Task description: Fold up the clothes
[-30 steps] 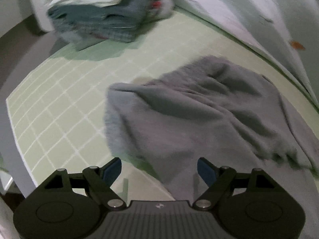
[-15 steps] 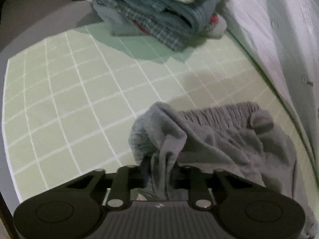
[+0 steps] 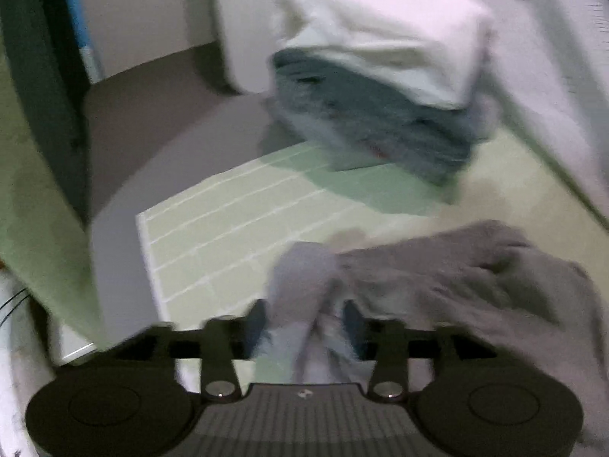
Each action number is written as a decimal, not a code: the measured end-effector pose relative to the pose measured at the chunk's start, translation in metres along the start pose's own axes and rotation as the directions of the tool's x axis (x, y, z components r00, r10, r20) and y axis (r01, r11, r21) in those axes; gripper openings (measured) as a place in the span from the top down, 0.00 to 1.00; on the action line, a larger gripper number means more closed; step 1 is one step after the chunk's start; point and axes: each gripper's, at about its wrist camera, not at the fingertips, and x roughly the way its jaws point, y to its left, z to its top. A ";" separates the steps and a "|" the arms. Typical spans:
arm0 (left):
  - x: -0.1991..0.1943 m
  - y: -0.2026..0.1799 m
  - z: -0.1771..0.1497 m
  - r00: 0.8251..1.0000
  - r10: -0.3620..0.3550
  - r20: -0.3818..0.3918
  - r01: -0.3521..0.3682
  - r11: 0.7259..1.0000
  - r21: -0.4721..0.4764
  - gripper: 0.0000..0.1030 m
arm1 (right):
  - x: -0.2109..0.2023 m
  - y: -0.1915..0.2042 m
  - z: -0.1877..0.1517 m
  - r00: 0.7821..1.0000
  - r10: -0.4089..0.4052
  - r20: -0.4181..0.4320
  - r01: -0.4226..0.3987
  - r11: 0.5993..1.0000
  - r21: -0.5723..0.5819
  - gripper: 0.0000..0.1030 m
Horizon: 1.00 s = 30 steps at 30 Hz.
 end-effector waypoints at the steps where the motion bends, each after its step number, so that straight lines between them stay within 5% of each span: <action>1: -0.008 -0.005 -0.003 0.999 -0.029 0.019 0.028 1.000 0.011 0.34 | 0.001 -0.005 0.004 1.000 -0.008 0.011 0.008 1.000 0.010 0.05; 4: -0.031 -0.030 -0.015 0.994 -0.080 0.071 0.075 0.994 0.074 0.28 | 0.003 -0.020 0.015 0.998 -0.033 0.045 0.031 0.999 0.041 0.05; 10: -0.063 -0.091 -0.045 0.969 -0.244 0.038 0.233 0.955 0.183 0.26 | 0.020 -0.032 0.043 0.995 -0.045 0.088 0.043 0.999 0.028 0.10; 15: -0.087 -0.137 -0.073 0.931 -0.365 -0.031 0.362 0.904 0.227 0.26 | 0.045 -0.039 0.063 0.997 0.068 0.048 -0.073 0.990 0.122 0.43; 19: -0.107 -0.171 -0.096 0.901 -0.427 -0.077 0.430 0.852 0.299 0.26 | 0.071 -0.032 0.065 0.993 0.116 -0.031 -0.110 0.982 0.156 0.49; 21: -0.114 -0.183 -0.107 0.892 -0.442 -0.098 0.448 0.830 0.333 0.26 | 0.077 -0.027 0.063 0.994 0.103 -0.036 -0.097 0.985 0.141 0.60; 22: -0.116 -0.189 -0.113 0.888 -0.446 -0.112 0.456 0.818 0.352 0.26 | 0.077 -0.026 0.064 0.995 0.094 -0.020 -0.091 0.987 0.135 0.66; 23: -0.117 -0.193 -0.118 0.884 -0.450 -0.126 0.462 0.806 0.370 0.26 | 0.080 -0.026 0.065 0.995 0.101 -0.026 -0.096 0.985 0.140 0.88; 24: -0.117 -0.196 -0.121 0.883 -0.449 -0.136 0.465 0.796 0.387 0.26 | 0.082 -0.027 0.067 0.994 0.108 -0.031 -0.102 0.984 0.146 0.93; 26: -0.120 -0.204 -0.129 0.881 -0.446 -0.155 0.467 0.776 0.423 0.26 | 0.084 -0.028 0.073 0.993 0.115 -0.009 -0.113 0.981 0.159 0.95; 30: -0.122 -0.214 -0.131 0.884 -0.441 -0.156 0.459 0.754 0.470 0.26 | 0.074 0.006 0.096 0.989 0.094 0.111 -0.096 0.995 0.008 0.96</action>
